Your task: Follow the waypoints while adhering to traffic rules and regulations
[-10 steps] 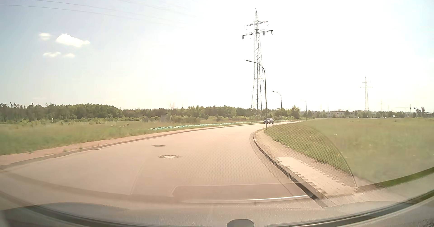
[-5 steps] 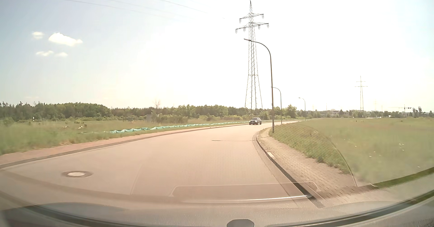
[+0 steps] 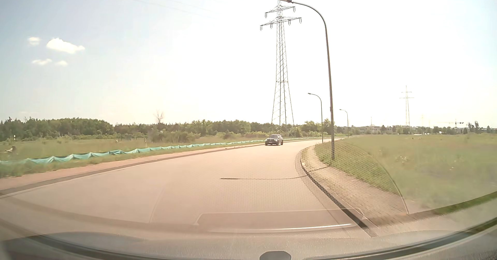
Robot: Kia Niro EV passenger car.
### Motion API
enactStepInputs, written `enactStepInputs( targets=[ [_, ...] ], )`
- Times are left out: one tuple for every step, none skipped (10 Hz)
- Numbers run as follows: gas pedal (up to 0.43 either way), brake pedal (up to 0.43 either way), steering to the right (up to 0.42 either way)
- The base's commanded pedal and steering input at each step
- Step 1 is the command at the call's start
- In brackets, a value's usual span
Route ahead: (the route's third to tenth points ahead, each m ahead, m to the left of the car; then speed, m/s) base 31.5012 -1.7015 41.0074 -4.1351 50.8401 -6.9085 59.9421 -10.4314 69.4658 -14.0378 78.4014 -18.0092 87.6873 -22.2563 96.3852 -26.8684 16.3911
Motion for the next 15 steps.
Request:
enactStepInputs(
  targets=[
    [0.098, 0.000, 0.030],
    [0.110, 0.000, 0.030],
    [0.110, 0.000, 0.031],
    [0.110, 0.000, 0.032],
    [0.110, 0.000, 0.031],
    [0.118, 0.000, 0.031],
    [0.130, 0.000, 0.031],
    [0.130, 0.000, 0.031],
    [0.130, 0.000, 0.031],
    [0.138, 0.000, 0.031],
    [0.138, 0.000, 0.031],
    [0.138, 0.000, 0.032],
    [0.138, 0.000, 0.033],
    [0.138, 0.000, 0.033],
    [0.138, 0.000, 0.033]
  ],
)
